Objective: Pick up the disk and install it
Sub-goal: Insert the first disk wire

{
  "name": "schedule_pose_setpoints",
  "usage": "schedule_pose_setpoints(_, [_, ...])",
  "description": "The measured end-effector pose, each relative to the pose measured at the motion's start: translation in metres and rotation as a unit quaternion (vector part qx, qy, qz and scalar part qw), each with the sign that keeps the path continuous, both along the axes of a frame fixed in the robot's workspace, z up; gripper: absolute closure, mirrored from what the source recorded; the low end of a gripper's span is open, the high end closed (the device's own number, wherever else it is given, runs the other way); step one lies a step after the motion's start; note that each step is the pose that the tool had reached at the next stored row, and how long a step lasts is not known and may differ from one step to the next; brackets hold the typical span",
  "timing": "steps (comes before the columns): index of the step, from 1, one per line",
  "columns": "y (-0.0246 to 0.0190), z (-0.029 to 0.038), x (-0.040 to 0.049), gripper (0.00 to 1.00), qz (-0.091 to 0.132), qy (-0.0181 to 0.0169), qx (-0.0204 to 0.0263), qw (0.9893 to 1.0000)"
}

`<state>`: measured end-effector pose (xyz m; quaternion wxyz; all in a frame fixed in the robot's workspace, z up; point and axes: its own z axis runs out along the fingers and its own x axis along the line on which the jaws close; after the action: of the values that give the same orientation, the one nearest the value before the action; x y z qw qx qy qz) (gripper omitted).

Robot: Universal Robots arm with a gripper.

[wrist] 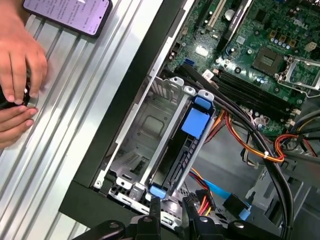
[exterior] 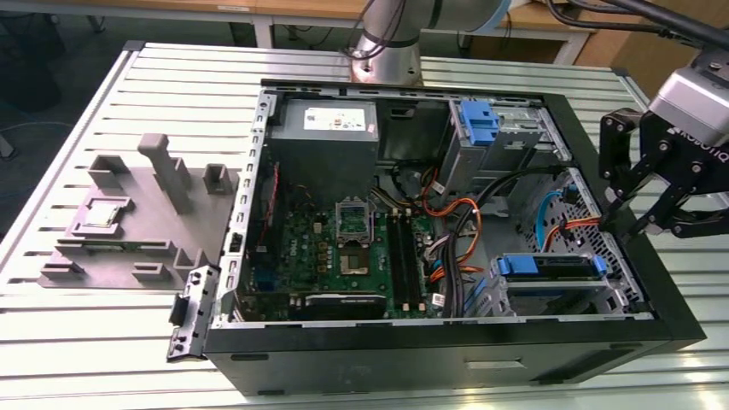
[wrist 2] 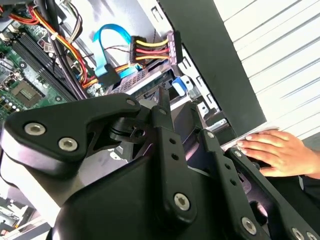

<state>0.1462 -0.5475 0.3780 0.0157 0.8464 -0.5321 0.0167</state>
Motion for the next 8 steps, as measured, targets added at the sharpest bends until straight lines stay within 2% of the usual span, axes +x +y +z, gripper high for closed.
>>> schedule_pose_setpoints(8, [0.0067,-0.0025,0.0072,0.69,0.000,0.0001,-0.0019,1.0000])
